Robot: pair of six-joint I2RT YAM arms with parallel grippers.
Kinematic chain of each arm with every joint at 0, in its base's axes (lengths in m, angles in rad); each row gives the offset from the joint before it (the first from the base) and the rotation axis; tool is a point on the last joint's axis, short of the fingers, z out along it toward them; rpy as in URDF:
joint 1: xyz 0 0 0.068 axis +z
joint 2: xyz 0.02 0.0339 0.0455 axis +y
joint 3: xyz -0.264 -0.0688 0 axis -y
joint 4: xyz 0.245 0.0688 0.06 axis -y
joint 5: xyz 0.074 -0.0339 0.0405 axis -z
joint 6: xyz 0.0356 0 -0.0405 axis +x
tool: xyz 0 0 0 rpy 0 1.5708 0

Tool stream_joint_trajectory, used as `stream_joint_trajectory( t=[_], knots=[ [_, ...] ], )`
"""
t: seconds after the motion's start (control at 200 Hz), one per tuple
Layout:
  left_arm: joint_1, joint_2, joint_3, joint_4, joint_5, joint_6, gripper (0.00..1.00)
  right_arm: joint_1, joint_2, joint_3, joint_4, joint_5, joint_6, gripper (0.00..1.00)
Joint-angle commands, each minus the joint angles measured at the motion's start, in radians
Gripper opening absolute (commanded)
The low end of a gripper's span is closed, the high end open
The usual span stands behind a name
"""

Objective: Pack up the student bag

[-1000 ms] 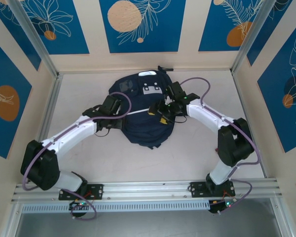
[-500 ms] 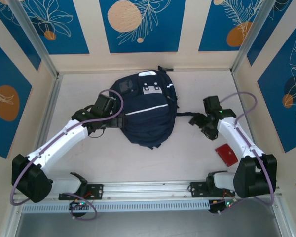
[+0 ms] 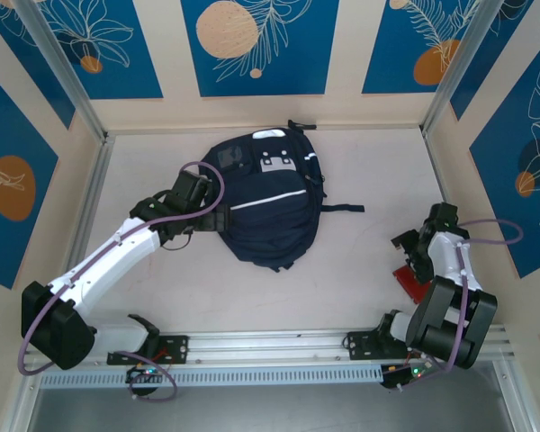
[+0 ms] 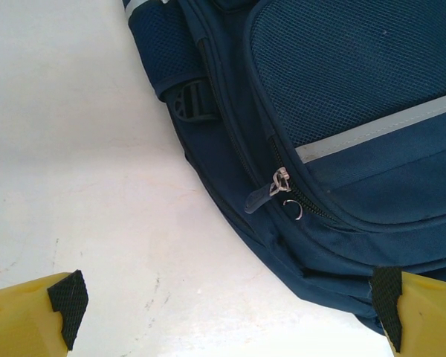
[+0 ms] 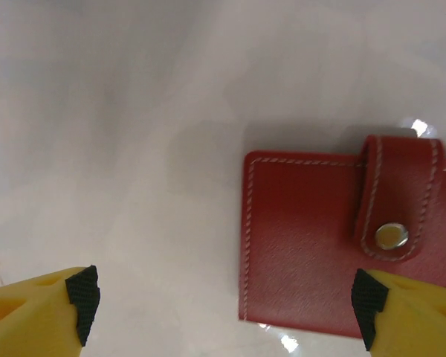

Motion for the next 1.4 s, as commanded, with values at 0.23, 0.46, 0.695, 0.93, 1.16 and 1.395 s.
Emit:
stream_joint_trajectory(
  t=[0.23,0.46,0.695,0.93,1.16,1.395],
  knots=[
    [0.005,-0.019,0.029,0.006,0.043,-0.036,1.0,0.021,0.088,-0.045,0.091,-0.188,-0.025,0.88],
    [0.006,-0.02,0.018,0.01,0.059,-0.05,1.0,0.251,0.138,-0.024,0.137,-0.243,0.092,0.88],
    [0.005,-0.016,0.023,0.014,0.075,-0.058,1.0,0.441,0.147,0.085,0.142,-0.316,0.104,0.87],
    [0.005,-0.016,0.027,0.015,0.097,-0.059,1.0,0.328,0.045,0.096,-0.002,-0.111,-0.017,0.87],
    [0.005,-0.004,0.033,0.026,0.124,-0.061,1.0,0.157,-0.007,-0.027,0.04,-0.219,-0.071,0.83],
    [0.006,0.001,0.035,0.031,0.133,-0.061,1.0,0.142,0.043,-0.079,0.087,-0.284,-0.071,0.66]
  ],
)
